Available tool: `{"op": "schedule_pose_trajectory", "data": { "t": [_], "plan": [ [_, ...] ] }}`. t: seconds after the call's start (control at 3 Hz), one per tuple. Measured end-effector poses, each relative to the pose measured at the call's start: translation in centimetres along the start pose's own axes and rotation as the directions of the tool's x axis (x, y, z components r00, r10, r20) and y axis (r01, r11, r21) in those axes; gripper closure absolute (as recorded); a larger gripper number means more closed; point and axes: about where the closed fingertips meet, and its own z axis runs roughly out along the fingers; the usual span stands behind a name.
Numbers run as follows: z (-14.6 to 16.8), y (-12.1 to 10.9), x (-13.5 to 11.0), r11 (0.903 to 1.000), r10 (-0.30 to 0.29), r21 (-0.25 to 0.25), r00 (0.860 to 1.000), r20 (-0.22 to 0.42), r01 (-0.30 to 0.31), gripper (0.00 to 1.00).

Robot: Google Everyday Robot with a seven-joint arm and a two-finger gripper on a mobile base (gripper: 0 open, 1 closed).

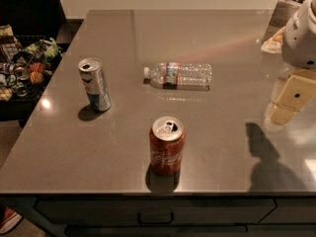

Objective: Move water bottle near coke can

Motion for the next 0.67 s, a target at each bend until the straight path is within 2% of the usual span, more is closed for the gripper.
{"op": "schedule_pose_trajectory", "data": {
  "t": [0.33, 0.67],
  "plan": [
    [0.0, 0.0, 0.0, 1.0, 0.0, 0.0, 1.0, 0.0, 0.0, 0.0],
    [0.9, -0.8, -1.4, 0.9997, -0.015, -0.018, 1.0, 0.019, 0.015, 0.0]
  ]
}}
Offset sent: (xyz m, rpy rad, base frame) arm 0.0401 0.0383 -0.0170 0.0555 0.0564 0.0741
